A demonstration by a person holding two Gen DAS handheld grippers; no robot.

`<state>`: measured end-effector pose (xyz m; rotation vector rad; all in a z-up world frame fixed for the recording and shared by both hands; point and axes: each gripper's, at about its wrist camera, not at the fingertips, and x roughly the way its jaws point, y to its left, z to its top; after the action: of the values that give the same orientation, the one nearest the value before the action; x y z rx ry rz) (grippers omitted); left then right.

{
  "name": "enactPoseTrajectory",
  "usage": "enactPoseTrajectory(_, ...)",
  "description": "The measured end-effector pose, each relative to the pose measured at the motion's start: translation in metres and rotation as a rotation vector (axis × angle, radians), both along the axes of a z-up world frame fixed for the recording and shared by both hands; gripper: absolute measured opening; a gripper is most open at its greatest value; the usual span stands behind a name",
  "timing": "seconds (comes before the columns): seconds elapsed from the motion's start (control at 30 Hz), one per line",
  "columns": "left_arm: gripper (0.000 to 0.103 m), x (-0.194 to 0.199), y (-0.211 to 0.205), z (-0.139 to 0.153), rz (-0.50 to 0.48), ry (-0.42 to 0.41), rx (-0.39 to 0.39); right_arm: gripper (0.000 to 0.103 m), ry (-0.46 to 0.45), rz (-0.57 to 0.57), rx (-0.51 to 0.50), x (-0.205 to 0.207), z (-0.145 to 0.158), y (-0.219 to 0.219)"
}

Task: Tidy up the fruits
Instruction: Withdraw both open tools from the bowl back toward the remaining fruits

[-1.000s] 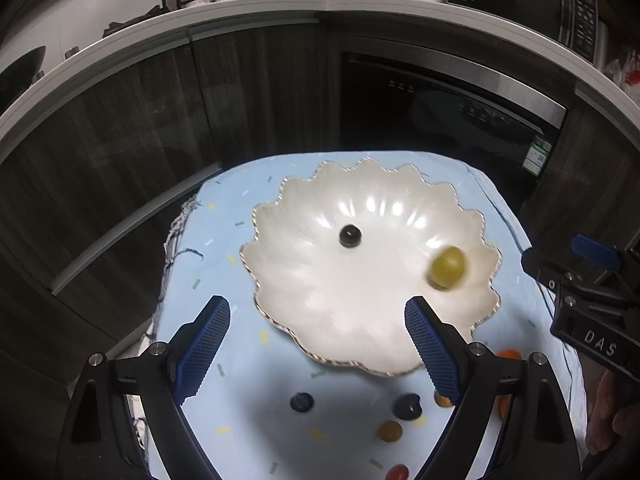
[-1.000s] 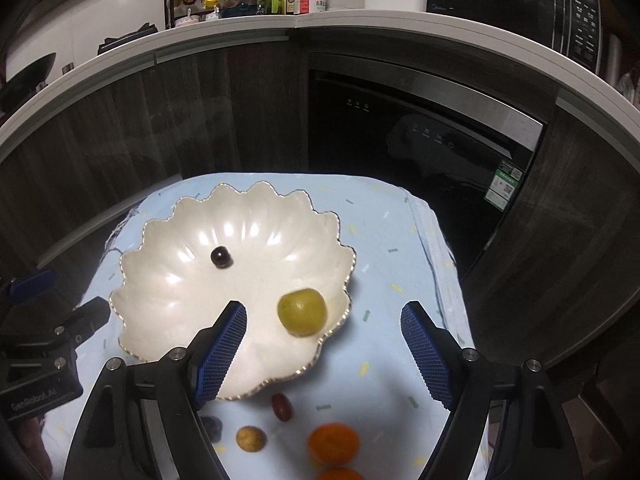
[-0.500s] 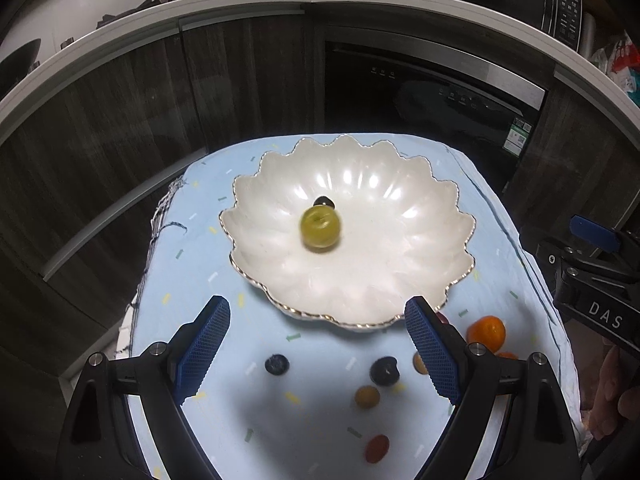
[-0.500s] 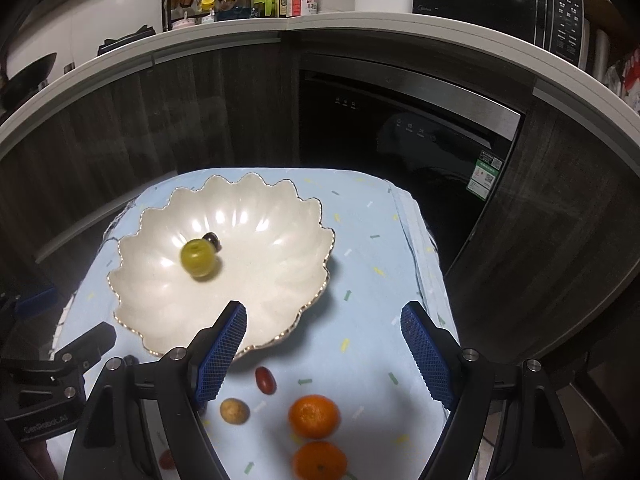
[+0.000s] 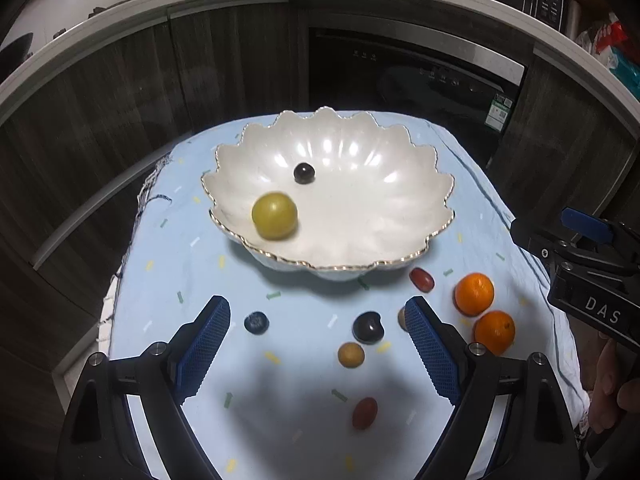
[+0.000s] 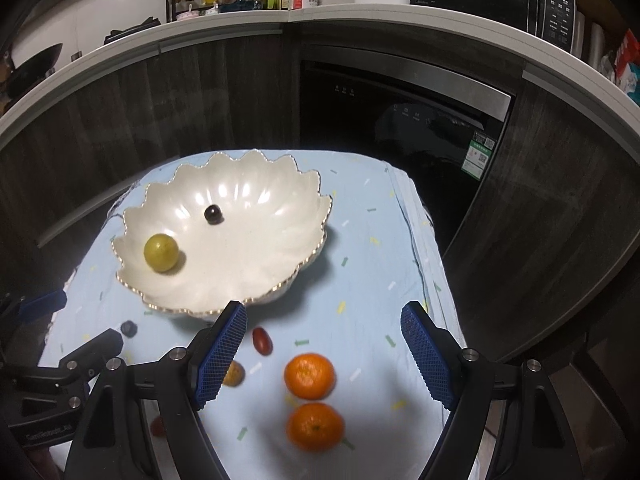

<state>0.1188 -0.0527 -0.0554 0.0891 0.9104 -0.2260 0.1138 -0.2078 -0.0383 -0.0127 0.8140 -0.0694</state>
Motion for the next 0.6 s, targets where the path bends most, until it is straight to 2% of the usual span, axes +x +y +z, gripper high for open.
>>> enactPoseTrajectory(0.6, 0.089, -0.027, -0.007, -0.027, -0.07, 0.006, -0.003, 0.081, 0.027, -0.006, 0.024, -0.031, -0.034, -0.003)
